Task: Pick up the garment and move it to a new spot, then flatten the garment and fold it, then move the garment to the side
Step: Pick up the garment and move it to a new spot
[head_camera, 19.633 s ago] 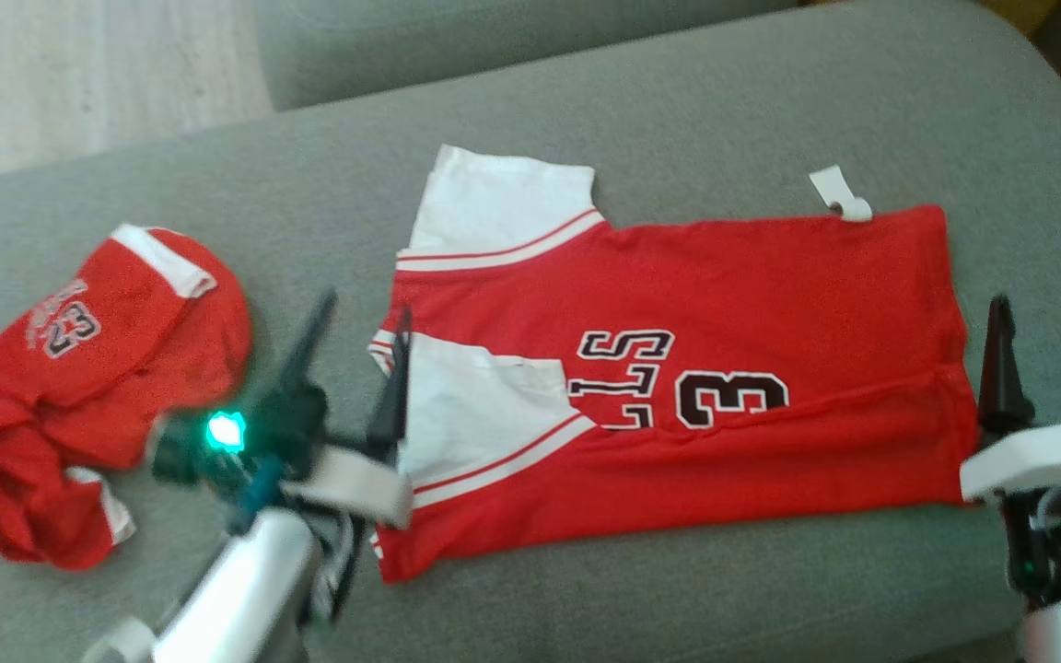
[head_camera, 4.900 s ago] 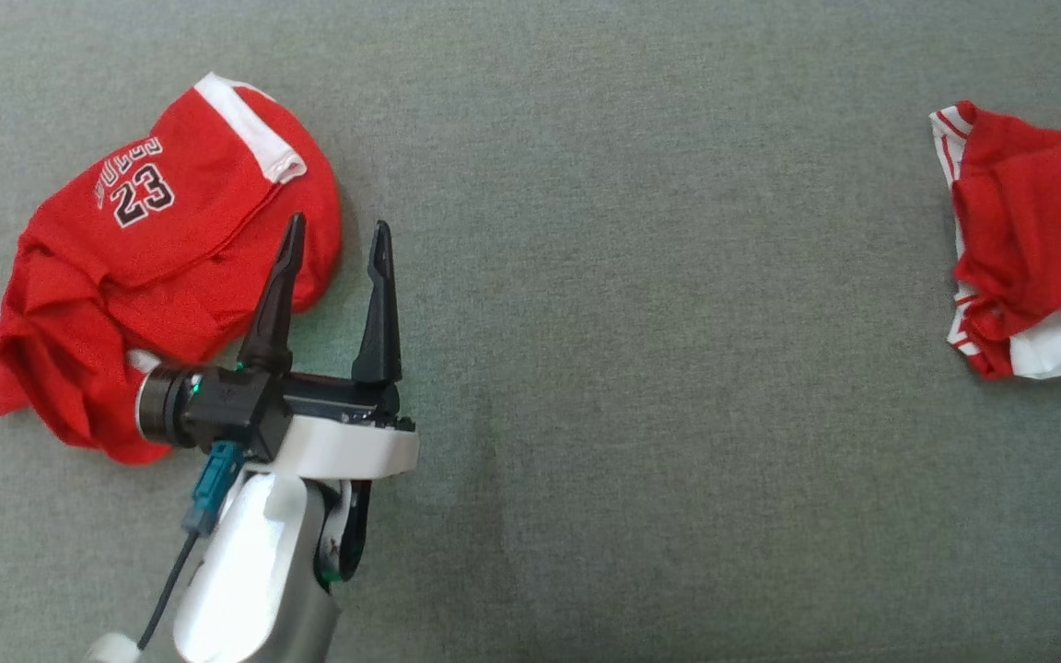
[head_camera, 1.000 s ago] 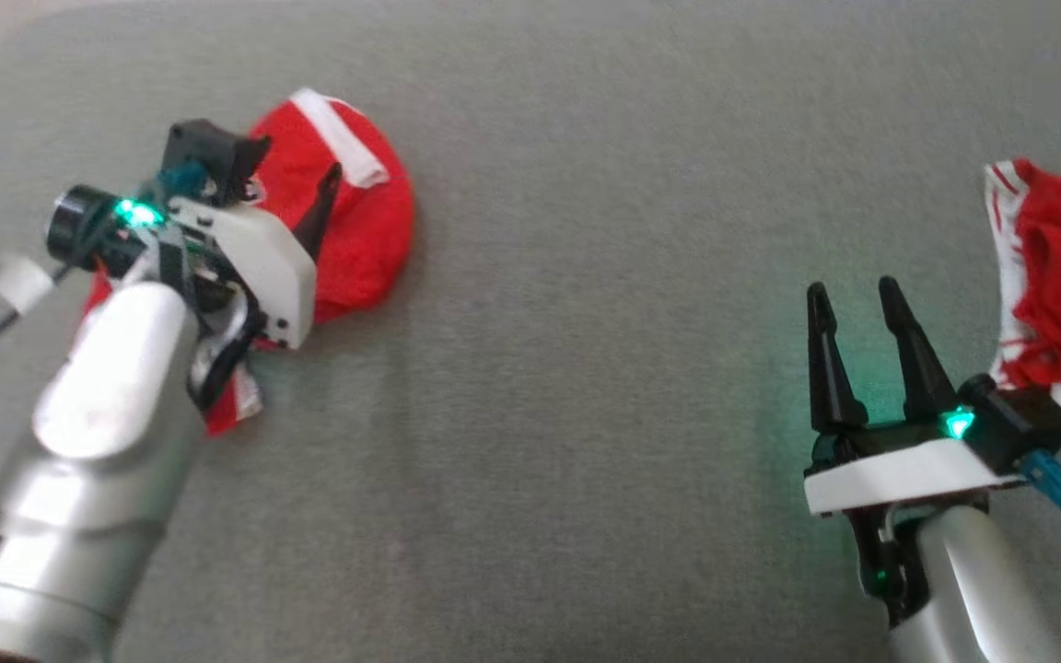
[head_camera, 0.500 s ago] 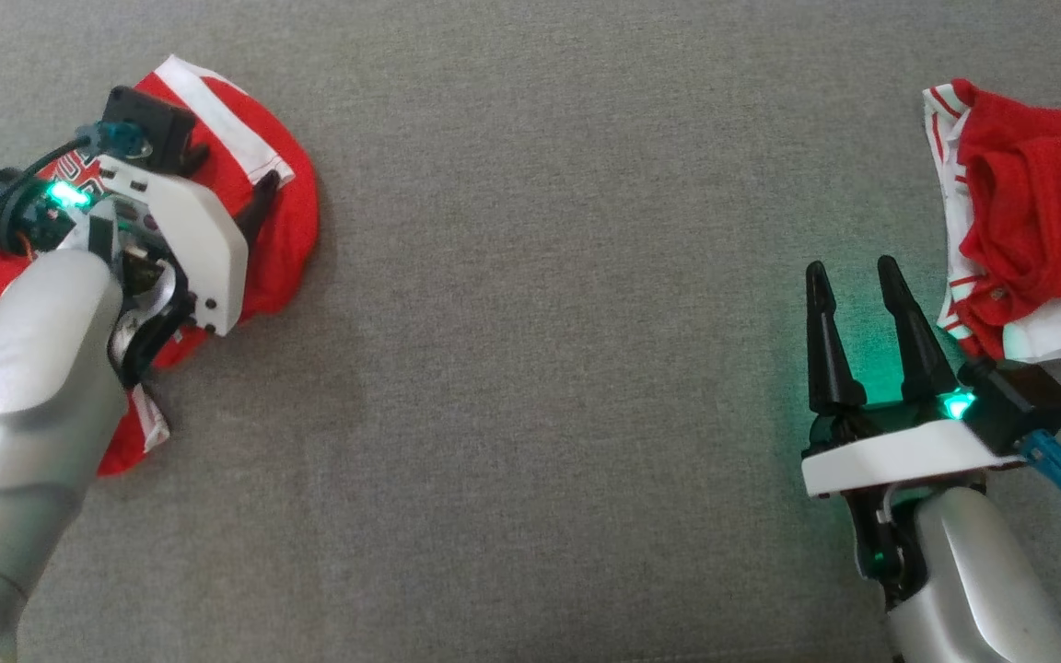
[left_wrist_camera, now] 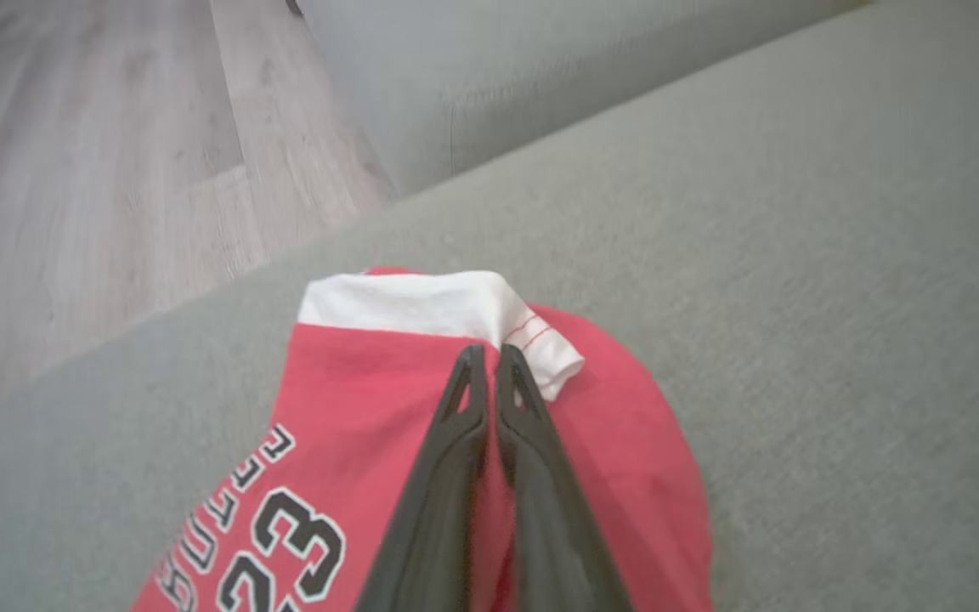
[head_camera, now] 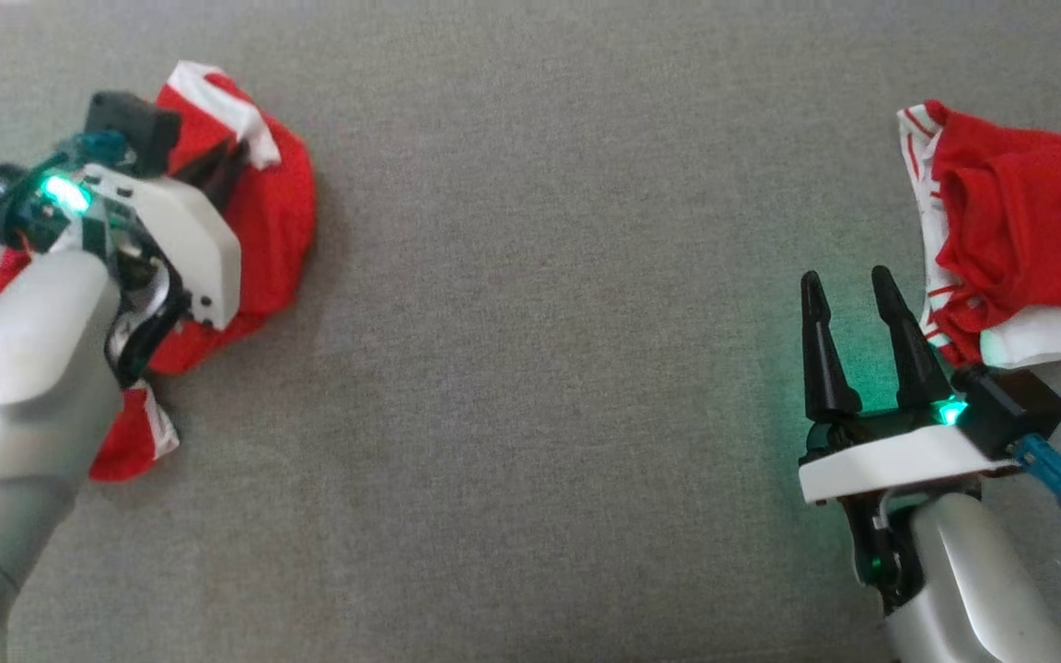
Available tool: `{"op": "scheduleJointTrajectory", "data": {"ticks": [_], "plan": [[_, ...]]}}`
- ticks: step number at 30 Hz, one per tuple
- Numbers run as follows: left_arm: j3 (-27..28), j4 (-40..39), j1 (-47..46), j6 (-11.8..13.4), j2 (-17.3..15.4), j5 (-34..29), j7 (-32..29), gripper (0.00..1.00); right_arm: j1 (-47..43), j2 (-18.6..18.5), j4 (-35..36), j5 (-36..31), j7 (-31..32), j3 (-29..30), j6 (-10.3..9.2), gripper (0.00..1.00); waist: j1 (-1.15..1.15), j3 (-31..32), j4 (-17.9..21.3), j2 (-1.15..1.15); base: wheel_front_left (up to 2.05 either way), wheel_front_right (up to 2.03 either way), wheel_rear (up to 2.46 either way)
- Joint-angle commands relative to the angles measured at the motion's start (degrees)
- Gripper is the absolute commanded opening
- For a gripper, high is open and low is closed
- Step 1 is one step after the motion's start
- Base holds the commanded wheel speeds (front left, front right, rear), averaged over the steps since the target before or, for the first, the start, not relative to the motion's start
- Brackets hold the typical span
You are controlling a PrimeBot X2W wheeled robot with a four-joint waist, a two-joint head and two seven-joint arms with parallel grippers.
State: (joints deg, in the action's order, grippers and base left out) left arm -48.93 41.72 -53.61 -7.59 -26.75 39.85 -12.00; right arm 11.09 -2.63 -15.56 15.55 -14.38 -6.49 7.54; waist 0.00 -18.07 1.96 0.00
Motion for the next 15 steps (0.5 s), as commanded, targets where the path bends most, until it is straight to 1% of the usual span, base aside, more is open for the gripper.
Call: {"op": "scheduleJointTrajectory", "data": {"ticks": [1, 6, 10, 12, 15], "plan": [[2.1, -1.0, -4.3, 0.1, -2.7, -0.1, 2.3, 0.0, 0.1, -0.2, 1.4, -0.2, -0.6, -1.4, -0.05, 1.0, 0.0, 1.5, 0.0, 0.0, 0.0, 0.0, 0.0], [4.0, -2.1, -5.8, 0.5, -1.3, 1.0, 7.0, 0.0, -1.1, -0.2, 0.8, -0.2, -0.6, -1.3, -0.05, 1.0, 0.0, 4.7, -0.1, 0.0, 0.0, 0.0, 0.0], [5.9, -5.1, -6.2, 1.4, 1.0, 3.4, 7.9, 0.0, -1.8, -0.2, 0.7, 0.0, -0.6, -1.3, -0.05, 1.0, 0.0, 6.4, -0.1, 0.0, 0.0, 0.0, 0.0], [6.4, -7.3, -6.3, 2.3, 2.1, 4.3, 7.9, 0.0, -1.9, -0.2, 0.8, 0.2, -0.6, -1.3, -0.05, 1.0, 0.0, 6.8, -0.1, 0.0, 0.0, 0.0, 0.0], [7.2, -10.8, -5.9, 4.4, 4.5, 5.8, 7.5, 0.0, -2.0, -0.2, 0.9, 0.5, -0.6, -1.4, -0.05, 1.0, 0.0, 7.1, 0.2, 0.0, 0.0, 0.0, 0.0]]}}
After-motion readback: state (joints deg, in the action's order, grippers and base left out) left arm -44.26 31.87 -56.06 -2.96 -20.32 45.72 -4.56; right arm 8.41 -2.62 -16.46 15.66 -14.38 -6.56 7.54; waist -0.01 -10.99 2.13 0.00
